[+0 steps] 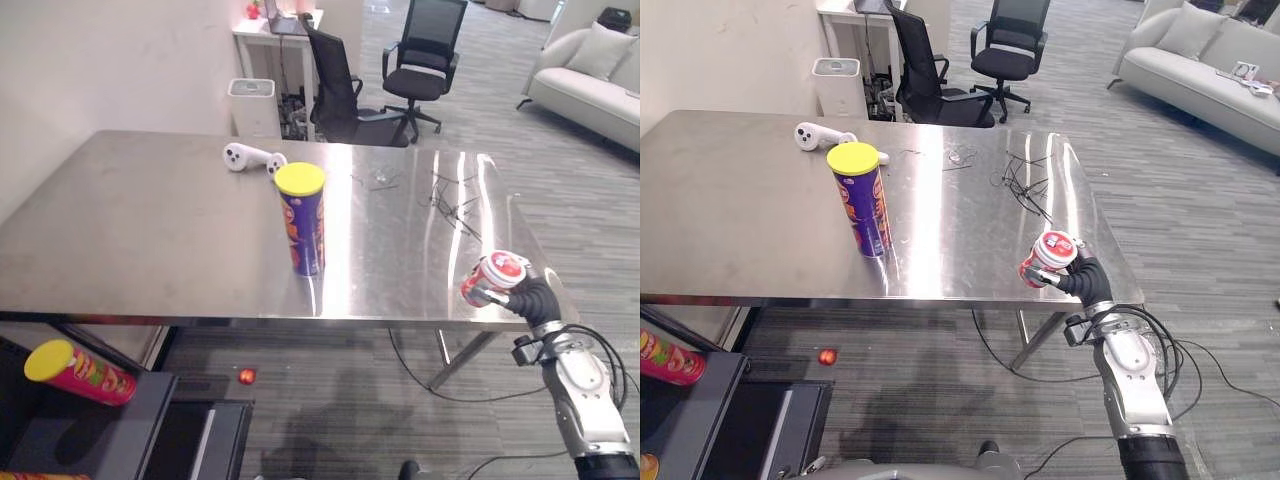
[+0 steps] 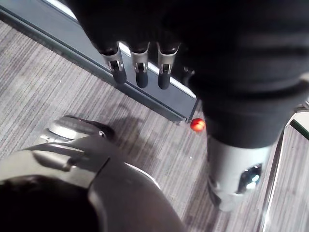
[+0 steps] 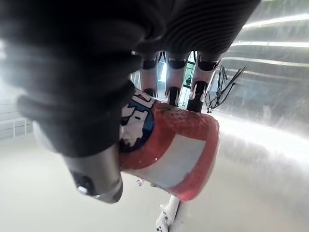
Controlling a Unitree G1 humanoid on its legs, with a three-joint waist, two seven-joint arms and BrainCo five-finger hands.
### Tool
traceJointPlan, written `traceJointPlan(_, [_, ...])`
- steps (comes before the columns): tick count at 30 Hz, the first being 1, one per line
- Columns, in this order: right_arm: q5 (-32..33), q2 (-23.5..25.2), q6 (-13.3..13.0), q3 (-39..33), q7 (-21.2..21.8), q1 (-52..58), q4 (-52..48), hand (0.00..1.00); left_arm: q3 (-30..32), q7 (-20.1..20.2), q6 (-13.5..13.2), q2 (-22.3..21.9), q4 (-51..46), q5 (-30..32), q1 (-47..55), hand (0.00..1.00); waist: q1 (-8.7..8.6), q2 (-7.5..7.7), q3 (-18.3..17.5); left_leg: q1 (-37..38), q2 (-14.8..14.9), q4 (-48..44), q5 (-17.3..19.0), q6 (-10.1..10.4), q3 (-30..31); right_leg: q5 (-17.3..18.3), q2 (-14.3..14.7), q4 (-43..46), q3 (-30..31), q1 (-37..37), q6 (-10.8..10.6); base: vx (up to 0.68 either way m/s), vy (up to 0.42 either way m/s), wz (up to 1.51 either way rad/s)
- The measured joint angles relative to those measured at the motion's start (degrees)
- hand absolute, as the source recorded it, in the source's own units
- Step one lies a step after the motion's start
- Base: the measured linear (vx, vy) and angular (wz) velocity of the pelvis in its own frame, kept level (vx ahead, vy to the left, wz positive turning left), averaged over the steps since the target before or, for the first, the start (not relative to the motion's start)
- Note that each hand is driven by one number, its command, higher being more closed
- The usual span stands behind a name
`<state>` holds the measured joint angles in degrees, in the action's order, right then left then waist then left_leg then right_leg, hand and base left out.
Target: Put the gum and the chips on the shelf.
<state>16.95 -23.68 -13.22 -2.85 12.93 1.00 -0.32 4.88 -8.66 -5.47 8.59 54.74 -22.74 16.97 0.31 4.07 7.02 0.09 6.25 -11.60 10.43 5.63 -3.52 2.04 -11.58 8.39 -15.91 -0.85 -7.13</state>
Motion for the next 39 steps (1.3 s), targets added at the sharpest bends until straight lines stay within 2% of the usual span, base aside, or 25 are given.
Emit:
traceJointPlan(2, [0.1,0.0,0.0,3.5,-0.4,-2.6,0.0,1.0,0.0,-0.2,-0.3,-0.2,-0.8,-0.9,0.0,0.0,0.29,-0.72,0.7,-2.1,0.5,-2.1,0.1,0.1,2.9,0.8,0.3,1.1,-2.6,0.1,0.7,-0.06,-0.073,0.66])
traceJointPlan(4, [1.8,0.0,0.2,6.7,-2.2,-9.2,0.5,1.0,0.0,-1.1,-0.7,-1.1,-2.7,-0.6,-0.8,0.0,2.18,-2.2,2.7,-5.8,1.0,-2.7,-1.2,1.1,7.0,1.1,0.9,1.0,-6.7,-0.3,1.2,-0.15,-0.119,0.87])
traceJointPlan(5, [1.9,0.0,0.2,7.0,-2.5,-10.9,1.0,1.0,0.0,-1.5,-0.8,-1.6,-2.9,-0.6,-1.0,0.0,2.56,-2.77,3.2,-6.5,1.0,-2.4,-1.9,1.1,8.0,1.4,0.9,1.0,-7.9,-0.4,1.6,-0.21,-0.14,0.91])
traceJointPlan(6, [2.0,0.0,0.2,7.2,-2.7,-13.9,2.0,1.0,0.0,-2.1,-0.8,-2.7,-3.3,-0.8,-1.0,0.0,3.73,-4.16,4.4,-7.2,1.5,-0.8,-2.1,-0.9,8.6,1.9,1.4,1.3,-9.7,-0.4,2.3,-0.2,-0.174,0.99])
traceJointPlan(7, [1.9,0.3,0.2,7.3,-2.8,-14.4,2.3,1.0,0.1,-2.3,-0.8,-2.8,-2.5,-1.9,-0.8,0.0,5.09,-4.45,5.0,-6.7,3.1,3.2,-1.7,-6.7,3.4,2.8,1.8,0.3,-10.1,-0.2,3.3,-0.14,-0.188,1.2])
traceJointPlan(8, [1.6,0.6,0.1,7.3,-3.0,-14.2,2.3,1.0,0.5,-2.2,-0.8,-2.7,-1.5,-2.6,-0.9,0.0,4.85,-3.82,5.0,-6.4,3.6,5.1,-0.7,-9.9,-1.0,2.7,1.5,-1.1,-10.6,0.3,3.6,-0.08,-0.227,2.02])
traceJointPlan(9, [0.7,0.4,-0.6,5.9,-4.4,-14.3,2.8,1.0,1.7,-2.3,-0.8,-2.9,-0.7,-4.2,-1.3,0.0,2.95,-3.7,6.1,-8.0,5.9,0.7,-1.0,-10.7,-10.1,2.0,0.0,-1.7,-16.6,2.3,4.1,-0.04,-0.164,2.06])
traceJointPlan(10, [-0.2,0.3,-0.8,4.7,-5.8,-14.1,3.4,1.0,2.4,-2.2,-0.9,-3.6,-0.3,-4.2,-1.0,0.0,2.63,-4.28,6.4,-9.4,7.3,-4.6,-2.4,-11.2,-14.4,2.2,-1.1,-0.1,-19.7,2.4,4.1,-0.03,-0.117,2.48])
traceJointPlan(11, [-1.3,-0.1,-1.0,1.9,-8.8,-12.7,3.5,1.0,2.1,-2.0,-1.0,-5.2,-0.3,-4.0,0.3,0.0,2.74,-7.93,6.1,-10.1,8.6,-10.1,-10.3,-13.8,-22.1,4.8,-2.5,5.9,-24.9,2.3,4.3,-0.06,-0.037,2.57])
traceJointPlan(12, [-1.3,-0.5,-1.7,-0.9,-10.7,-10.1,3.2,1.0,1.1,-1.4,-2.1,-5.8,-1.3,-3.4,1.3,0.0,1.38,-7.68,6.4,-10.3,5.9,-3.7,-16.9,-13.9,-24.1,7.1,-5.1,9.0,-28.3,1.9,5.9,-0.08,-0.021,2.64])
traceJointPlan(13, [-1.4,-0.5,-1.8,-2.2,-10.9,-8.7,3.0,1.0,1.5,-1.1,-2.6,-5.7,-1.4,-3.1,1.1,0.0,0.98,-6.38,6.5,-9.5,3.7,1.2,-19.6,-12.7,-23.9,7.1,-5.4,6.3,-28.9,2.1,6.4,-0.14,-0.019,2.68])
traceJointPlan(14, [-1.3,-0.7,-2.1,-3.9,-10.8,-6.9,2.2,1.0,3.7,-1.0,-2.7,-5.4,-0.3,-2.3,0.7,0.0,1.2,-6.18,6.4,-8.7,3.5,-1.2,-15.7,-12.0,-28.6,6.9,-6.0,4.6,-33.9,3.5,4.1,-0.14,-0.047,2.03])
traceJointPlan(15, [-1.1,-0.3,-2.1,-4.2,-10.8,-5.3,1.1,1.0,4.4,-0.8,-2.3,-5.5,0.3,-1.5,1.6,0.0,1.44,-5.85,6.5,-7.2,4.5,-6.2,-10.9,-11.5,-32.5,7.5,-7.3,6.5,-36.9,3.5,4.7,-0.13,-0.053,1.77])
traceJointPlan(17, [-0.9,-0.5,-2.3,-4.1,-9.6,-3.2,-1.5,1.0,4.7,0.3,-2.0,-6.2,0.9,-0.7,2.5,0.0,1.07,-5.69,6.4,-3.9,4.2,-5.6,-9.7,-10.0,-34.8,7.8,-8.7,7.5,-40.9,3.4,5.0,-0.11,-0.015,1.28])
traceJointPlan(19, [-0.6,-0.5,-2.7,-4.1,-8.2,-2.3,-2.7,1.0,4.8,1.4,-1.9,-6.4,2.4,-0.7,2.8,0.0,1.32,-6.14,6.1,-2.3,3.2,-1.4,-9.8,-9.8,-34.2,7.8,-9.2,7.8,-43.1,3.1,5.1,-0.13,0.074,0.82])
traceJointPlan(21, [-0.6,-0.4,-3.3,-4.1,-7.3,-1.3,-3.5,1.0,5.1,2.2,-2.1,-6.3,4.1,-0.7,3.1,0.0,1.3,-5.94,5.7,-2.1,1.5,2.7,-10.0,-9.5,-33.2,7.4,-9.8,8.1,-45.1,3.0,4.4,-0.14,0.142,0.46])
traceJointPlan(24, [-0.5,0.1,-3.6,-4.1,-7.6,0.7,-4.2,1.0,5.1,2.4,-2.9,-6.2,4.7,-0.7,3.7,0.0,0.88,-6.25,2.3,-2.2,-1.5,11.1,-10.4,-6.1,-29.0,6.7,-11.5,11.5,-47.3,0.8,3.5,-0.07,0.18,0.44])
traceJointPlan(25, [-0.6,0.5,-3.6,-4.1,-7.7,0.7,-4.2,1.0,5.1,2.5,-3.2,-6.0,4.8,-0.7,3.5,0.0,0.59,-5.98,2.3,-2.1,-2.0,12.5,-10.4,-6.0,-28.5,6.8,-12.1,12.4,-47.8,0.5,3.5,-0.05,0.169,0.46])
traceJointPlan(26, [-0.7,1.5,-3.5,-4.0,-7.9,0.8,-4.2,1.0,5.1,2.6,-3.8,-5.5,4.6,-0.7,3.2,0.0,0.47,-4.83,2.2,-2.2,-3.4,13.9,-11.4,-6.5,-28.0,6.6,-13.8,14.1,-48.4,0.1,3.6,-0.07,0.14,0.35])
traceJointPlan(28, [-0.7,2.2,-3.5,-4.0,-9.1,1.0,-4.2,1.0,4.5,2.2,-4.6,-4.9,4.7,0.9,3.2,0.0,0.19,-3.73,1.7,-1.1,-5.4,15.3,-12.0,-7.4,-26.4,6.4,-16.0,16.4,-49.6,1.4,3.6,-0.07,0.119,0.37])
traceJointPlan(31, [-0.8,2.2,-3.5,-4.0,-10.1,1.1,-4.2,1.0,3.2,2.2,-5.4,-3.7,4.6,1.5,3.1,0.0,0.32,-3.33,1.6,-0.5,-6.7,17.4,-11.8,-7.6,-25.4,6.1,-17.1,17.2,-50.1,2.3,3.8,-0.08,0.066,0.23])
traceJointPlan(33, [-0.7,2.2,-3.6,-4.0,-10.2,1.3,-4.2,1.0,2.7,2.2,-5.5,-3.4,4.6,1.4,3.0,0.0,0.73,-3.37,1.6,-0.7,-6.6,17.4,-11.5,-8.0,-25.8,5.4,-16.3,15.8,-50.1,2.3,4.4,-0.08,0.046,-0.01])
traceJointPlan(36, [-0.7,2.2,-3.7,-4.0,-9.7,1.6,-4.2,1.0,2.6,2.3,-5.5,-3.3,4.6,0.9,3.0,0.0,1.38,-3.47,1.7,-0.8,-5.4,17.4,-11.5,-8.0,-27.7,3.6,-13.6,12.0,-49.5,2.2,4.5,-0.03,0.012,-0.13])
traceJointPlan(39, [-0.8,2.2,-4.4,-3.9,-8.6,1.1,-3.5,1.0,2.6,2.6,-5.3,-3.4,4.0,0.4,3.1,0.0,1.65,-3.31,1.6,-0.2,-5.1,17.4,-11.5,-8.0,-29.3,3.5,-13.4,11.8,-48.2,2.0,4.8,0.01,-0.003,-0.16])
